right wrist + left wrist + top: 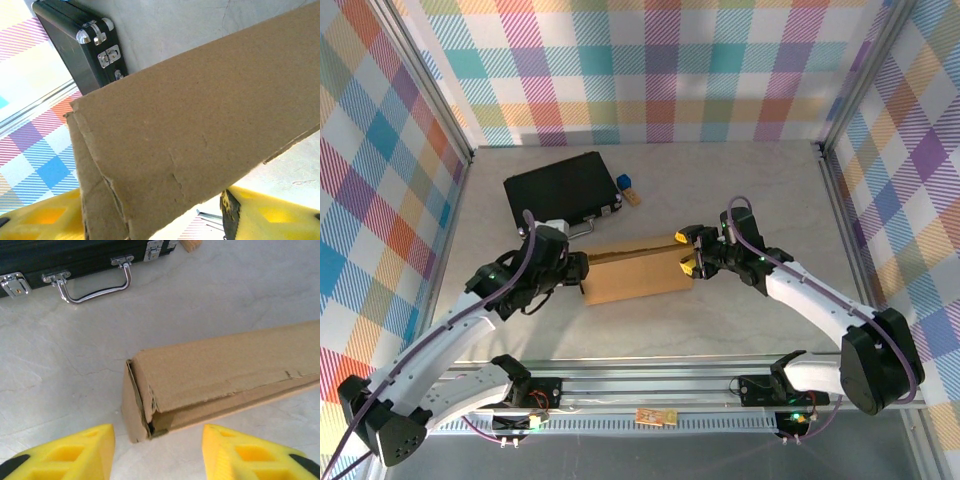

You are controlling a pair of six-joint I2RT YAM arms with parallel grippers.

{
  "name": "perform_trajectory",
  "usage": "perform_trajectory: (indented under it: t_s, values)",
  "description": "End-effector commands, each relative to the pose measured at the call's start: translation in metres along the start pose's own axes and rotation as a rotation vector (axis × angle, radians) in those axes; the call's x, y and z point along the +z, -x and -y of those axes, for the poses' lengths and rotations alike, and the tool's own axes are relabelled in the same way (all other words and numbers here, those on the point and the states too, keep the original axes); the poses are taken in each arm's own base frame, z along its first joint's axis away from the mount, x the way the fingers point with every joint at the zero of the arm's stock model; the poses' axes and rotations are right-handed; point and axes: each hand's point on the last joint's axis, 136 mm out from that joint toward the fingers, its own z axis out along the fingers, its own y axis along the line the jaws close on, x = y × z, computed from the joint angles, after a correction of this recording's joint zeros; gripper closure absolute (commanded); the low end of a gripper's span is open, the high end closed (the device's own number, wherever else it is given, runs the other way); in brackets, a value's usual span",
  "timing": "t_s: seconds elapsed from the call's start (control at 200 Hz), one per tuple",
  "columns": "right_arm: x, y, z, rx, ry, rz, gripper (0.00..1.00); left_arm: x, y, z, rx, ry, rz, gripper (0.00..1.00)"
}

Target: Fold the paper box

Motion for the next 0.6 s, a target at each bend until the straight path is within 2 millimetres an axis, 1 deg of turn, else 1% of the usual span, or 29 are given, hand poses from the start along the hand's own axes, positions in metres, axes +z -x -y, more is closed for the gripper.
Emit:
perform_trajectory:
  t_s: [0.0,0.095,0.165,0.23,0.31,0.41,0.48,0.595]
  values:
    - [0.002,0.012,0.025,0.015,-0.065,0.043,0.38,-0.021,0.000,-0.001,-0.106,-0.016,0.000,0.43]
    - [0.002,0.012,0.025,0.014,-0.066,0.043,0.38,-0.036,0.008,-0.009,-0.263,0.017,0.023,0.32]
    - [0.002,0.012,0.026,0.013,-0.071,0.043,0.39,-0.036,0.005,-0.013,-0.400,0.044,-0.032,0.29]
    - [0.002,0.013,0.026,0.012,-0.071,0.042,0.39,-0.030,0.004,-0.010,-0.521,0.029,-0.095,0.29]
    - [0.002,0.012,0.025,0.008,-0.074,0.039,0.39,-0.023,0.008,-0.009,-0.664,0.006,-0.127,0.28]
    - [0.003,0.011,0.025,0.006,-0.075,0.033,0.40,-0.012,0.007,-0.014,-0.825,-0.012,-0.171,0.27]
    - [0.003,0.011,0.024,0.003,-0.077,0.030,0.40,-0.003,0.007,-0.014,-0.887,-0.046,-0.182,0.28]
    - [0.002,0.011,0.025,0.003,-0.078,0.031,0.40,0.011,0.012,-0.010,-0.934,-0.100,-0.174,0.32]
